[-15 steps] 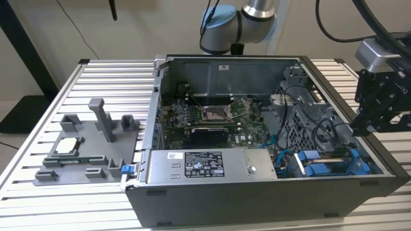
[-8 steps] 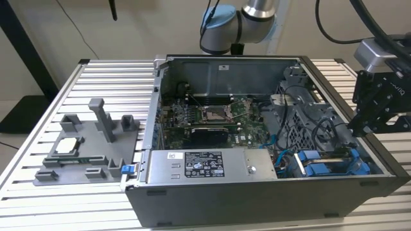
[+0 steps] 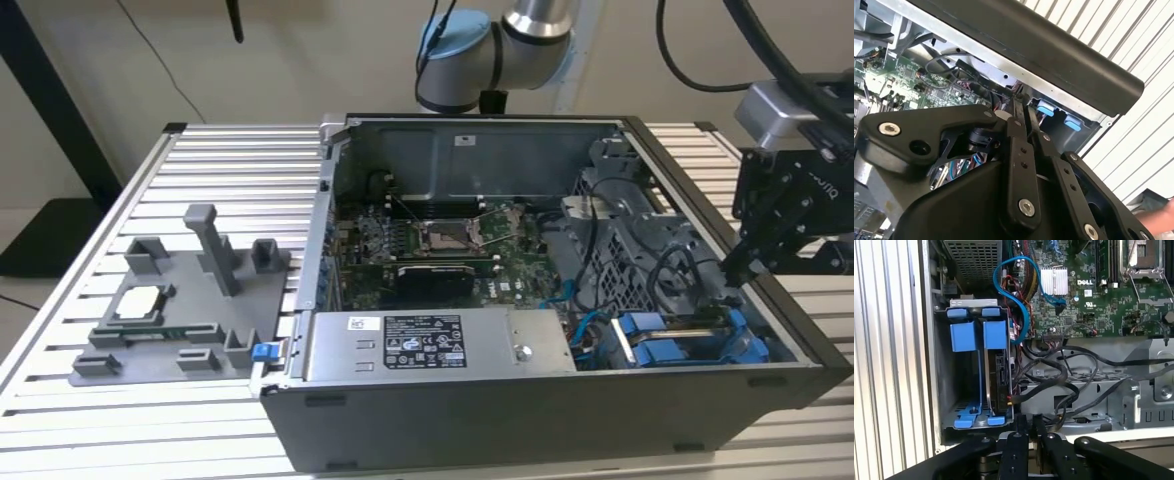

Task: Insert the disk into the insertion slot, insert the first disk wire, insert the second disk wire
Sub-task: 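Insert the second disk wire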

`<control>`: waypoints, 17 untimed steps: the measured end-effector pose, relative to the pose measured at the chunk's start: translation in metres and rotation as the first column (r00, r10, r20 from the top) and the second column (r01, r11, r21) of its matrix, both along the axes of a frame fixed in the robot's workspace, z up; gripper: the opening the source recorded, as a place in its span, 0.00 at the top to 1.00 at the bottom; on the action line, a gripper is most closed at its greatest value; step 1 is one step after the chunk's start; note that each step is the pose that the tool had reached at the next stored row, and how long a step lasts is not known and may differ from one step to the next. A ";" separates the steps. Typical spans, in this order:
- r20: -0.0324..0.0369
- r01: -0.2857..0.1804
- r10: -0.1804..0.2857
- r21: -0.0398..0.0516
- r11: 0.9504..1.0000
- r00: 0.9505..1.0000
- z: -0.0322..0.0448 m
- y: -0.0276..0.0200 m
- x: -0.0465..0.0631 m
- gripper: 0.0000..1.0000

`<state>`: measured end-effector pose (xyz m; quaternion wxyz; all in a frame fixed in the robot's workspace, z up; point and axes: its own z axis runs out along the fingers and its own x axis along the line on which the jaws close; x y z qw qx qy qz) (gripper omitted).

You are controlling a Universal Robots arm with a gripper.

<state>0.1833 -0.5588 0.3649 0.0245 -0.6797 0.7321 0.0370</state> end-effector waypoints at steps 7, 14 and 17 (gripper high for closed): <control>0.000 0.000 0.000 0.000 1.000 1.000 0.0000 0.0000 0.001 0.00; 0.000 0.000 0.000 0.010 1.000 1.000 -0.0004 -0.0002 0.007 0.00; 0.000 0.000 0.000 0.020 1.000 1.000 -0.0009 -0.0005 0.010 0.00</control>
